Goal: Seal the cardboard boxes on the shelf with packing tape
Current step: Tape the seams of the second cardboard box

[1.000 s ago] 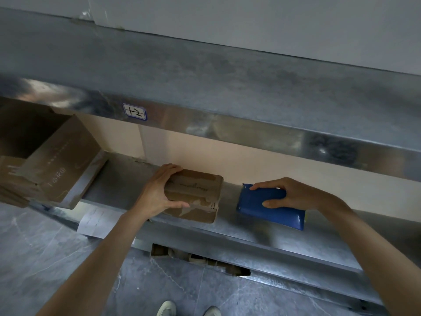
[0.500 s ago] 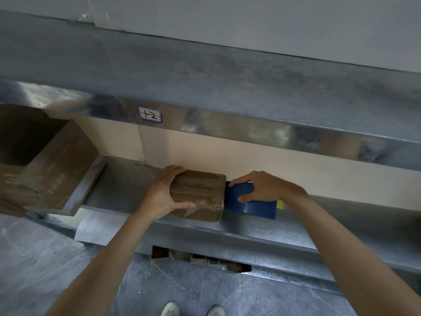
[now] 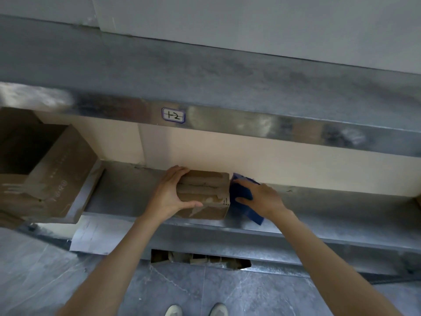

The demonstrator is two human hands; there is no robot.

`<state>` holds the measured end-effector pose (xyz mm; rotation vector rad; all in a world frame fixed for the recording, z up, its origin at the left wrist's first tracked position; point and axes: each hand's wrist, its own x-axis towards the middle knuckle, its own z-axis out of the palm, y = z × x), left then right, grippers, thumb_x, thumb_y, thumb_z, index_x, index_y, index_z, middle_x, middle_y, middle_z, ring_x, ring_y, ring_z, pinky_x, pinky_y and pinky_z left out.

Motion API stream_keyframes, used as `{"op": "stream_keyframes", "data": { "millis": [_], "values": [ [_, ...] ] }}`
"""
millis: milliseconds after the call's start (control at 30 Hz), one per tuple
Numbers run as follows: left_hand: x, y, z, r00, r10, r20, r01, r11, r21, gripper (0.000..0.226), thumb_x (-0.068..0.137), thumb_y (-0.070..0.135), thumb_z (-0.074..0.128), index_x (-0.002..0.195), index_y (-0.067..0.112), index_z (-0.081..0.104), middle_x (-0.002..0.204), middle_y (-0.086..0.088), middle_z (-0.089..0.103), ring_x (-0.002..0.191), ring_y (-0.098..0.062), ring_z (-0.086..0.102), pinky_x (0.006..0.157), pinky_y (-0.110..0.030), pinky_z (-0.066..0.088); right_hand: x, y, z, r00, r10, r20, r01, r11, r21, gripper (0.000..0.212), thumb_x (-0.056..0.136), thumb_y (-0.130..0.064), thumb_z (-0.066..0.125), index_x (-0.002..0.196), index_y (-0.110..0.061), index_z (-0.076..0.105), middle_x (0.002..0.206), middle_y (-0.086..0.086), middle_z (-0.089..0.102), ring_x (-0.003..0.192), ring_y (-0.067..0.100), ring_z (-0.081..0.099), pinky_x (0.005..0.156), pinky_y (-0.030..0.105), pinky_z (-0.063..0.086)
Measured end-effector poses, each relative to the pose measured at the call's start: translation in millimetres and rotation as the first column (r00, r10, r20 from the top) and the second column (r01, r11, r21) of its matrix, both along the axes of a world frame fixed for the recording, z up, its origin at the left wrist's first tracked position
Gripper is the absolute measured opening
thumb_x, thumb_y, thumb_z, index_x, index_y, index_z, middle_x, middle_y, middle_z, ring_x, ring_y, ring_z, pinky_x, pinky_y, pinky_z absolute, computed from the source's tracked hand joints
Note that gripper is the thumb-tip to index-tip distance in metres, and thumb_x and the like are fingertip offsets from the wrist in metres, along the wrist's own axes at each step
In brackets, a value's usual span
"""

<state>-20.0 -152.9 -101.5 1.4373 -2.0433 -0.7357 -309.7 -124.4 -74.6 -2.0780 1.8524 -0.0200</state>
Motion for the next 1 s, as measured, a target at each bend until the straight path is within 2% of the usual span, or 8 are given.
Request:
{"op": "stream_keyframes", "data": {
  "millis": [100,167,267,567,733,833,933,1000],
  "values": [
    [10,3,-3,1.0,0.019,0.003,-0.019,1.0,-0.014,0.119,0.047,0.096,0.057,0.144,0.027,0.045,0.153,0.004,0.039,0.145,-0.012,0.025,0.118,-0.033,0.023,7,8,-10,0.997,-0.072,0.006,0.072,0.997,-0.003,0.06,0.097,-0.041,0.051,0.15,-0.042,0.024,0.115,0.004,0.067,0.081,0.025,0.064,0.062,0.031,0.052],
    [22,4,-4,0.999,0.03,0.011,-0.03,0.999,-0.029,0.118,0.048,0.096,0.057,0.143,0.028,0.045,0.152,0.004,0.039,0.144,-0.014,0.027,0.118,-0.037,0.026,15,12,-19,0.995,-0.101,0.013,0.101,0.995,0.019,0.066,0.096,-0.031,0.051,0.153,-0.039,0.018,0.086,0.004,0.066,0.057,0.018,0.054,0.046,0.027,0.043],
    [36,6,-2,0.998,0.039,0.047,-0.038,0.999,-0.022,0.121,0.046,0.098,0.054,0.144,0.029,0.044,0.153,0.006,0.037,0.145,-0.015,0.027,0.118,-0.039,0.027,25,17,-31,0.994,-0.11,0.027,0.11,0.994,-0.007,0.068,0.098,-0.023,0.05,0.154,-0.036,0.014,0.061,-0.008,0.044,0.045,0.011,0.042,0.039,0.023,0.029],
    [42,9,-1,0.999,0.023,0.04,-0.023,1.0,0.016,0.111,0.055,0.081,0.069,0.148,0.031,0.037,0.159,0.008,0.029,0.149,-0.012,0.017,0.119,-0.041,0.022,39,16,-44,0.996,-0.075,-0.042,0.073,0.996,-0.054,0.08,0.101,-0.027,0.047,0.15,-0.045,-0.013,0.084,0.007,0.067,0.052,0.016,0.053,0.038,0.023,0.03],
    [45,8,3,0.999,-0.034,0.028,0.034,0.999,0.011,0.102,0.066,0.065,0.077,0.151,0.028,0.034,0.16,0.012,0.025,0.145,0.003,0.007,0.119,-0.033,0.014,31,16,-35,0.999,-0.045,0.026,0.045,0.999,0.001,0.089,0.095,-0.046,0.056,0.149,-0.049,-0.014,0.112,0.009,0.068,0.078,0.025,0.066,0.052,0.029,0.043],
    [49,6,3,0.998,-0.064,0.013,0.064,0.998,0.013,0.097,0.07,0.057,0.08,0.151,0.027,0.035,0.159,0.014,0.025,0.141,0.008,0.005,0.119,-0.031,0.014,20,16,-18,0.994,-0.054,0.098,0.047,0.997,0.068,0.087,0.092,-0.055,0.055,0.147,-0.055,-0.012,0.113,0.005,0.066,0.085,0.025,0.064,0.066,0.033,0.052],
    [51,4,1,0.997,-0.078,-0.006,0.078,0.997,0.008,0.096,0.068,0.063,0.077,0.149,0.027,0.039,0.159,0.014,0.025,0.142,0.006,0.008,0.117,-0.029,0.014,5,11,1,0.972,-0.117,0.206,0.107,0.993,0.059,0.074,0.093,-0.055,0.054,0.149,-0.053,0.006,0.1,0.0,0.068,0.091,0.02,0.064,0.085,0.038,0.054],
    [52,2,2,0.997,-0.071,-0.014,0.071,0.997,0.012,0.099,0.064,0.072,0.073,0.147,0.028,0.042,0.158,0.014,0.028,0.142,0.005,0.012,0.117,-0.03,0.016,1,5,12,0.929,-0.155,0.337,0.155,0.988,0.027,0.065,0.093,-0.051,0.055,0.148,-0.049,0.021,0.104,-0.005,0.068,0.102,0.015,0.062,0.094,0.034,0.049]
  ]
}}
